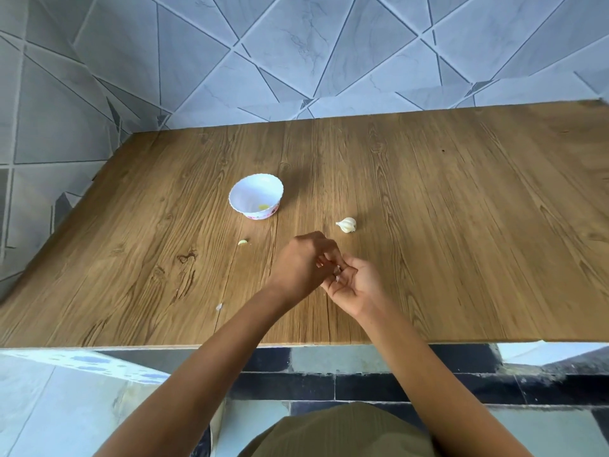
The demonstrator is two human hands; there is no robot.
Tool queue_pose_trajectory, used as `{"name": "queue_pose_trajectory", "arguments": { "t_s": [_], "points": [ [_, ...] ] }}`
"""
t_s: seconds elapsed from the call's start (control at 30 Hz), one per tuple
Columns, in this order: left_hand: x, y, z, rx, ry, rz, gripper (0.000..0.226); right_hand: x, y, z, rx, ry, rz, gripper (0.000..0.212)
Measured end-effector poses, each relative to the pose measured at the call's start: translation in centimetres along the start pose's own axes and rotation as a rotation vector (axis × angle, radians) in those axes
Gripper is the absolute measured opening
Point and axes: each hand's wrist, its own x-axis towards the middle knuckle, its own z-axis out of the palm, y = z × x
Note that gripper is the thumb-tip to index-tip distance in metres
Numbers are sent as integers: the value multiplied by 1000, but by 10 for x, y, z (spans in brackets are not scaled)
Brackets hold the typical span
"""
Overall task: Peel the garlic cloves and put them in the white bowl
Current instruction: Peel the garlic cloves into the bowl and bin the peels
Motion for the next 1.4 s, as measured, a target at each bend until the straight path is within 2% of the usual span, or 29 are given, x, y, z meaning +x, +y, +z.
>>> {"name": "queue_pose_trajectory", "arguments": {
  "t_s": [0.13,0.23,0.47,0.67,0.8,0.93,1.13,1.2,1.33,1.4],
  "points": [
    [8,-25,-15,12,102,-117,24,4,-7,-2,-64,-15,-9,38],
    [10,-49,-24,116,29,-201,39,4,-14,-6,-64,-18,-34,39],
    [1,-64,-10,263,-149,-139,50,5,-15,-9,-68,-14,-34,40],
    [-13,-45,12,278,-109,-173,35,7,-18,-10,-49,-19,-69,39],
    [-18,-24,31,268,-105,-127,30,6,-21,-7,-32,-26,-114,39],
    [-22,-18,39,372,-134,-49,25,4,-27,-8,-38,-23,-132,39],
    [-17,-19,40,468,-104,-69,21,5,-24,-13,-36,-23,-120,39],
    [-10,-20,35,360,-118,-114,16,5,-25,-15,-36,-18,-120,39],
    [-1,-27,1,-226,-27,-361,12,5,-21,-16,-75,-5,-87,38],
    [0,-25,-10,-376,9,-364,15,5,-18,-15,-87,1,-67,37]
  ]
}}
